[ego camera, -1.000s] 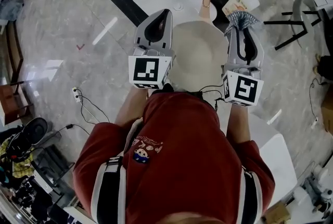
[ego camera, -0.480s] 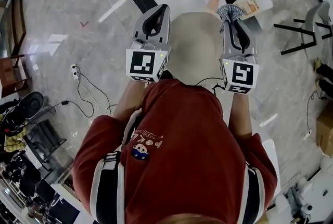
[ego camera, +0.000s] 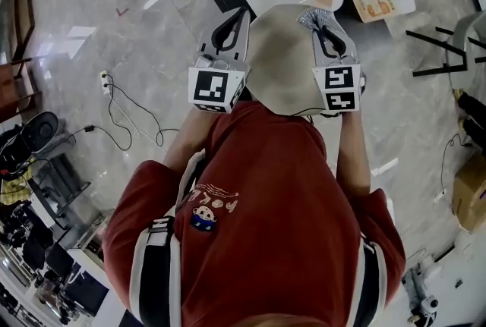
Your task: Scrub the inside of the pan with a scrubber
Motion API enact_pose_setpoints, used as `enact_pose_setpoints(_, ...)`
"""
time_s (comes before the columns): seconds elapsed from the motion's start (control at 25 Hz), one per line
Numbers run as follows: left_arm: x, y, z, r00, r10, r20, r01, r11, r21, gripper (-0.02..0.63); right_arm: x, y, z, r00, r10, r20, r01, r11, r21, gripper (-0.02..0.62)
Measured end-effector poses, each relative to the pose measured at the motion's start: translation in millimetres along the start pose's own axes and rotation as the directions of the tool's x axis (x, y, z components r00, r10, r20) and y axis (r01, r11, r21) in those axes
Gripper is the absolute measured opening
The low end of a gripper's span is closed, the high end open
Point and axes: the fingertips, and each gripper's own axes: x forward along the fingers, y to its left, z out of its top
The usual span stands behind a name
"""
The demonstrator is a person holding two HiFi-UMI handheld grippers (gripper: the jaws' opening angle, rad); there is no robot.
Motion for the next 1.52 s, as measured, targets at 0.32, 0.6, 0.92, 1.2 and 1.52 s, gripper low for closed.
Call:
enact_pose_setpoints(0.32,-3.9,4.8,-55.4,0.992,0.013,-0.124,-0.015,1.000,-0.022,0.006,57.0,37.1,-56.7,0.956,0.132,-0.260,-0.175,0.973,-0.149,0.064)
enact_pose_setpoints(0.6,-7.7,2.3,-81.0,0.982,-0.009,-0.189,0.003,0.999,-0.035,0.006,83.4,48.9,-77.3,0.913,0.144,-0.383,-0.255,0.932,-0.258,0.064)
enact_pose_setpoints(0.92,-8.2,0.9,-95.3,0.974,-0.023,-0.227,0.014,0.999,-0.042,0.006,86.3,66.9,-87.4,0.873,0.148,-0.464,-0.338,0.871,-0.358,0.061)
enact_pose_setpoints(1.2,-10.1,-5.7,-101.4,0.970,-0.043,-0.240,0.033,0.998,-0.046,0.006,81.4,79.1,-88.7,0.863,0.167,-0.476,-0.363,0.861,-0.356,0.057)
enact_pose_setpoints(1.52,-14.4,-7.3,-110.0,0.964,-0.052,-0.260,0.039,0.998,-0.055,0.006,68.3,105.4,-90.4,0.842,0.222,-0.492,-0.423,0.838,-0.346,0.057)
